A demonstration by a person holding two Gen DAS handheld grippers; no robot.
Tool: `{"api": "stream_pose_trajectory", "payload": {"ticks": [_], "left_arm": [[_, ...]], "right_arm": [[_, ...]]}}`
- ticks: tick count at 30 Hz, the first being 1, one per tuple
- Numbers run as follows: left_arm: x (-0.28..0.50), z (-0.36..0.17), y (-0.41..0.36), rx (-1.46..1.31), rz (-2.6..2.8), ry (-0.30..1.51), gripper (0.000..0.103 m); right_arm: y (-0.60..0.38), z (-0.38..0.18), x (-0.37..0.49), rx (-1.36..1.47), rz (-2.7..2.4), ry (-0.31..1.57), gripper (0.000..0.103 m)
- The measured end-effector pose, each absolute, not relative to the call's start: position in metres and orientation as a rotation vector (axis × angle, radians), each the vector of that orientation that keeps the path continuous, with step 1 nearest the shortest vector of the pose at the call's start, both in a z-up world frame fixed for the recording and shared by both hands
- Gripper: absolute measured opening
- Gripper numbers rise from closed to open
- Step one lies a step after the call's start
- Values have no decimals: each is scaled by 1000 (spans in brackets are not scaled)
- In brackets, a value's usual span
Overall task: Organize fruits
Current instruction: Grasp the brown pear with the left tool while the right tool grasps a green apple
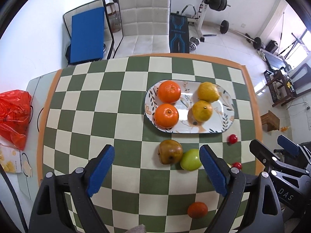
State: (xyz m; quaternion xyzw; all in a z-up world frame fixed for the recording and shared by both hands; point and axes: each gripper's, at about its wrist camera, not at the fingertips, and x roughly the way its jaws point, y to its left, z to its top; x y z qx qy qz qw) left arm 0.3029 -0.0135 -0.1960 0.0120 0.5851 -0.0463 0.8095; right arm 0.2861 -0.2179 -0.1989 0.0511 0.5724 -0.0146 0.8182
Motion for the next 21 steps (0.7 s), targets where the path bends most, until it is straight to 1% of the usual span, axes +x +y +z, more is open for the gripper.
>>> {"api": "stream_pose_trajectory", "payload": {"ticks": [5,9,10,11,13,18,21], "left_arm": [[292,-184,-15,8,-127,1241,89],[293,-188,-16,3,-130,1249,89],[295,-194,-15,-2,-125,1263,93],[299,-202,-13,-6,-118,1283,101],[307,-222,-10,-10,-95,1328,101],[331,-292,1,-122,-65,1513,101],[341,-322,-2,-176,-62,1584,100]], "right_arm": [[-215,-169,265,117,-26,1166,96],[-216,-159,255,152,-16,1155,96],[-217,-162,254,159,-19,1161,96],[-219,-168,253,166,-28,1176,96],[-225,-187,255,180,-46,1223,96],[-250,-269,257,336,-76,1381,96],[-258,-311,254,409,-97,1447,95]]}}
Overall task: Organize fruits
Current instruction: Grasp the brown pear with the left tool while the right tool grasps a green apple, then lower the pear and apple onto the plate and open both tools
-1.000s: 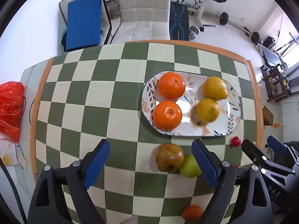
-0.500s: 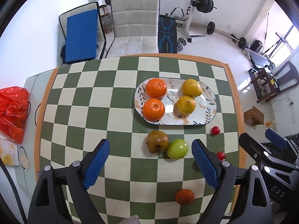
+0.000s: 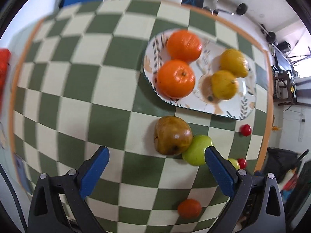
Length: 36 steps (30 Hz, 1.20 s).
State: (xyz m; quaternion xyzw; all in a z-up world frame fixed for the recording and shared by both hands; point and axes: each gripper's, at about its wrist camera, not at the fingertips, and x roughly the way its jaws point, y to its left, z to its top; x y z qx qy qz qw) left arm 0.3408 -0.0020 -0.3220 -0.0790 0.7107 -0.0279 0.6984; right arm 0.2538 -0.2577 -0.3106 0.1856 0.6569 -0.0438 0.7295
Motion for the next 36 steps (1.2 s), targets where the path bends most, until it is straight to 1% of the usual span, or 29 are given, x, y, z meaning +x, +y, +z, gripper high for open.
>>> {"api": "stream_pose_trajectory", "payload": {"ticks": [3,8,9,10,11,13,14,15,16,18,20,24,28,32,36], "left_arm": [[352,-349,-14,-158,-76,1646,99],[360,-372,-37,-63,-114,1692,99],[360,-374,-40,-54,-119,1695,97],[361,-376,-43,-42,-129,1698,89],[361,-378,-45,-34,-133,1701,76],[359,-383,-50,-26,-150,1713,57],[358,-383,-51,-21,-152,1708,57],[357,-382,-53,-9,-153,1697,57],[355,-382,-54,3,-156,1690,57],[351,-380,-57,23,-154,1678,57],[346,-378,-56,40,-143,1664,56],[339,-362,-51,-5,-151,1648,56],[345,-318,-50,-93,-203,1591,56],[385,-280,-62,-119,-265,1536,56],[448,-274,-78,-73,-272,1527,57]], "right_arm": [[-261,-338,252,436,-121,1492,95],[-265,-368,252,435,-165,1554,95],[-266,-373,252,445,-165,1563,95],[-267,-379,252,462,-161,1574,95],[-267,-384,253,474,-160,1587,95],[-267,-394,253,499,-156,1606,95],[-266,-398,254,505,-151,1613,95],[-264,-401,254,510,-141,1620,88],[-261,-403,255,504,-135,1628,77],[-256,-408,255,486,-130,1646,71],[-250,-412,254,443,-128,1657,66],[-247,-407,252,442,-112,1634,66],[-249,-380,252,486,-81,1575,66],[-258,-340,272,517,-54,1478,66],[-266,-318,320,505,-54,1408,66]]}}
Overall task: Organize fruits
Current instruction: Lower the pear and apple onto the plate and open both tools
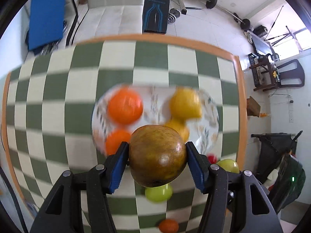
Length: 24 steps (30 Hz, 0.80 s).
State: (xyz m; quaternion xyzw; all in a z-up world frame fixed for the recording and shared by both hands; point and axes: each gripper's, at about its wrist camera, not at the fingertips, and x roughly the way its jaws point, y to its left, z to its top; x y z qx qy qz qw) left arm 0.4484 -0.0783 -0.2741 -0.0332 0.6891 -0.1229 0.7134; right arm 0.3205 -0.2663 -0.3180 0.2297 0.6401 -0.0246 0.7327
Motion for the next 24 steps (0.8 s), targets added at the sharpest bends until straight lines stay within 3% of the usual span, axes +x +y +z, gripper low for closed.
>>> {"api": "stream_pose_trajectory", "payload": {"ticks": [10,21,22,24], "left_arm": [[530,-344,-111,32,-252,1699,57],[532,-346,-118,70,-242,1727,57],[533,-343,-119,72,-239,1716,62],[533,-335,-117,75,-231,1678,81]], "right_arm": [[-273,-345,400,402,-67,1449,66],[-270,-377,411,413,-24,1524,68],[-271,-376,411,417,-23,1524,73],[-272,-372,411,419,-17,1513,86]]}}
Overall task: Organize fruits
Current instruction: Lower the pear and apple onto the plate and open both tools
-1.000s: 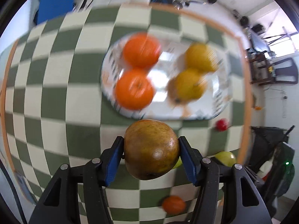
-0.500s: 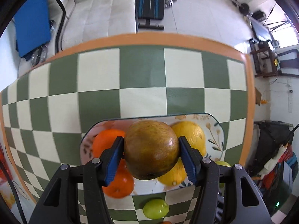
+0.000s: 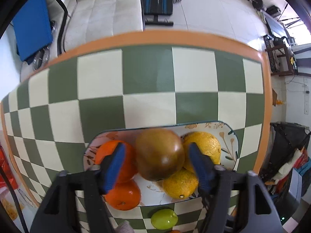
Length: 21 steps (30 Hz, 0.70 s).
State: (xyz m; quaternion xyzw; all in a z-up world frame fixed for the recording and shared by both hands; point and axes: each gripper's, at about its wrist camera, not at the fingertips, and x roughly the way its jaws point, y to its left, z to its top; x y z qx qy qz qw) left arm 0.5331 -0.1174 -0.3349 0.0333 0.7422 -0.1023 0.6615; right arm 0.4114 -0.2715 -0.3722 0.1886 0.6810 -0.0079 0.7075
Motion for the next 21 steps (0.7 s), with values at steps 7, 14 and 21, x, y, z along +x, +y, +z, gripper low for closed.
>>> {"api": "stream_pose_trajectory", "payload": {"ticks": [7,14,21], "left_arm": [[504,-309,-85,56,-169,1575,91],[443,-279,-49,28,-100,1451,91],[383,-240,-36,32,-76,1335,91]], "right_arm": [[-272,-353,401,320,-57,1495,96],[-264,-313,376,195,-71,1408,96],[-258,-261,342,132,-72,1299,96]]}}
